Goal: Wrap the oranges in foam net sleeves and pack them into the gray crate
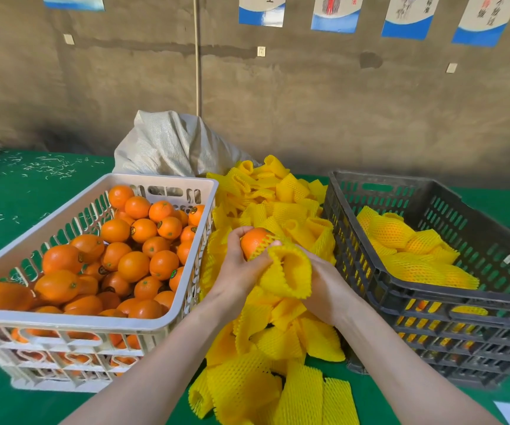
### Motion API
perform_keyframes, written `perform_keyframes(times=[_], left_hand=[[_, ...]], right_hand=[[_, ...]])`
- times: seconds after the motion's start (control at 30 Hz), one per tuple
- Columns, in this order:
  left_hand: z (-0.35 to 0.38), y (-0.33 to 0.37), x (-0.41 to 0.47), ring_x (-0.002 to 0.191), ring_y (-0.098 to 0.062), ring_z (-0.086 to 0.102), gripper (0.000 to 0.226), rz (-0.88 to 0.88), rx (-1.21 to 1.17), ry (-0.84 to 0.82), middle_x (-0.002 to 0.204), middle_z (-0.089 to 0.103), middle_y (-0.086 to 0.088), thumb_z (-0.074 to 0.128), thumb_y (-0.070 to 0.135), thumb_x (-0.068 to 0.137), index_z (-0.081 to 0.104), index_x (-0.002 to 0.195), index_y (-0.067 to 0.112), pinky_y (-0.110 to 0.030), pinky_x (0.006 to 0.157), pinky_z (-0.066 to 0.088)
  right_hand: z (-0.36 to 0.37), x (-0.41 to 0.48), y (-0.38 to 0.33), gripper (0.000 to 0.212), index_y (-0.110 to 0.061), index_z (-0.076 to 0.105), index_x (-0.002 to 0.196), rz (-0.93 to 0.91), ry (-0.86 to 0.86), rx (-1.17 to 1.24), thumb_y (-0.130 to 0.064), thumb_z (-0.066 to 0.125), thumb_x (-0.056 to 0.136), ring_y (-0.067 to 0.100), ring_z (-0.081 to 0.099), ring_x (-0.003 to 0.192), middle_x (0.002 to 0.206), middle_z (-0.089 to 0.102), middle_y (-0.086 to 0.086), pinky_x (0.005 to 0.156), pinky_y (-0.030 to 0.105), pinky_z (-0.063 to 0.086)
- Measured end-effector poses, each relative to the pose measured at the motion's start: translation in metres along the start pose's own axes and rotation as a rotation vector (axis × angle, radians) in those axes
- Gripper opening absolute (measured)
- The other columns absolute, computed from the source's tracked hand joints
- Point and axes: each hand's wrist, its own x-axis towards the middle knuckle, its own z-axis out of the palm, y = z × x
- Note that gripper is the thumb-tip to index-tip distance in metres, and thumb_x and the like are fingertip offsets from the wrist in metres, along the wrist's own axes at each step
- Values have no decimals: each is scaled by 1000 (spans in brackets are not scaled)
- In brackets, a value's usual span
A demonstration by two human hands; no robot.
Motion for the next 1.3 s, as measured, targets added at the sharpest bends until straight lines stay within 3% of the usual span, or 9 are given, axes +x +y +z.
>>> perform_keyframes(times=[0.13,0.33,0.43,0.6,0.7,0.8,1.0,1.1,1.3], left_hand=[[-3,-6,-2,95,-17,60,52,133,84,52,114,55,-2,61,50,70,48,116,31,-35,72,57],[-11,-4,-2,114,-17,61,50,37,-103,-188,128,59,0,59,47,74,58,121,31,-35,91,54],[-1,-3,0,107,-18,66,51,-74,-254,-78,119,67,-3,54,49,83,57,126,22,-33,82,57],[8,-6,8,70,-15,72,32,-167,-427,100,76,74,-1,49,46,94,70,89,23,-29,63,54],[5,-7,10,74,-14,72,26,-116,-416,82,84,75,-1,50,44,93,68,96,25,-27,57,54],[2,-5,7,75,-19,72,34,-164,-456,7,89,74,-5,55,49,82,65,103,24,-30,54,55],[-5,-2,6,89,-25,72,61,-190,-487,-94,101,73,-10,57,57,67,62,115,19,-38,68,59],[-3,-4,6,102,-25,68,77,-136,-346,-82,111,71,-8,44,71,67,59,120,18,-47,88,54],[4,0,3,100,-28,67,49,91,-127,47,106,68,-17,57,52,73,67,98,12,-39,78,56]], right_hand=[[0,8,5,23,-3,64,98,-119,161,82,-20,48,94,24,58,85,90,65,11,73,33,48],[4,10,8,22,-7,57,88,-393,380,-153,-21,44,98,12,55,80,82,60,6,71,33,47],[16,10,13,18,-24,52,86,-527,455,-378,-35,42,97,-7,52,71,77,56,-12,63,21,42],[27,11,13,20,-10,56,94,-629,504,-513,-27,46,96,12,49,68,70,50,-9,61,33,38],[20,18,-2,22,-7,57,84,-534,512,-408,-23,49,97,10,48,68,71,54,2,65,33,40],[14,24,-14,38,13,56,84,-395,462,-209,-22,49,96,29,49,70,80,55,30,64,39,45],[17,19,-9,50,23,50,101,-210,354,70,-26,50,94,48,56,87,103,50,44,74,42,43],[20,15,-6,54,26,46,106,-119,358,150,-27,48,95,31,53,86,102,51,45,75,42,42],[12,23,5,40,2,47,131,115,349,381,-22,41,100,24,58,75,87,60,12,69,34,47]])
